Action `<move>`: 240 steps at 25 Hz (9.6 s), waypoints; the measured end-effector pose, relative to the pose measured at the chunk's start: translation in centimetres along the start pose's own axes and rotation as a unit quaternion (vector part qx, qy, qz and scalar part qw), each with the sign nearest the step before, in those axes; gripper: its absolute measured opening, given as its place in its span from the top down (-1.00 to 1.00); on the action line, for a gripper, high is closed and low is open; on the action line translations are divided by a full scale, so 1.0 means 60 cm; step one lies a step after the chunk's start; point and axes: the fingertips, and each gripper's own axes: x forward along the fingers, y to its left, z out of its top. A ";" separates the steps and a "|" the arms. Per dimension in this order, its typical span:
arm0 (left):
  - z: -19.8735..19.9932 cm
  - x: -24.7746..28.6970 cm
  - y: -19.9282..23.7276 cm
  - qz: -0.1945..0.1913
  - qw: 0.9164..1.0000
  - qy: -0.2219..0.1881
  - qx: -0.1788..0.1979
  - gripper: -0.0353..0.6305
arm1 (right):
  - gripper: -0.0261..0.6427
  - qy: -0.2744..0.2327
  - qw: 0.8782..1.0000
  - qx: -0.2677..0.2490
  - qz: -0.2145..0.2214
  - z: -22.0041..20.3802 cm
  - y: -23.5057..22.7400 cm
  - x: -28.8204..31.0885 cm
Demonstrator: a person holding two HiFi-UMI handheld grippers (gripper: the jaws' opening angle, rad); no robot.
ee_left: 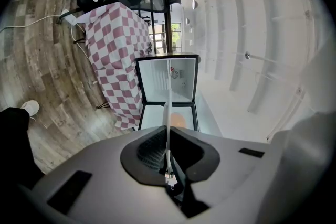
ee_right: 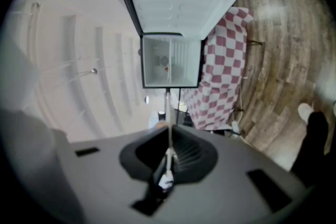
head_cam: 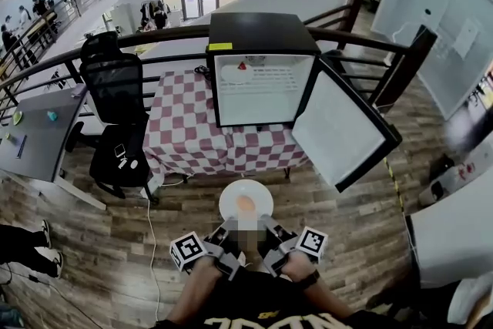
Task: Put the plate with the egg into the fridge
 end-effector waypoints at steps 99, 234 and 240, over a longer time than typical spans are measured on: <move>0.408 0.617 0.186 0.121 0.991 -0.030 0.055 0.79 | 0.82 0.040 0.993 -0.024 -0.110 0.500 -0.171 0.571; 0.473 0.693 0.312 0.200 0.866 0.081 0.451 0.82 | 0.78 0.106 0.891 -0.420 -0.134 0.468 -0.264 0.690; 0.478 0.703 0.296 0.201 0.856 0.083 0.468 0.82 | 0.79 0.102 0.892 -0.419 -0.134 0.471 -0.253 0.703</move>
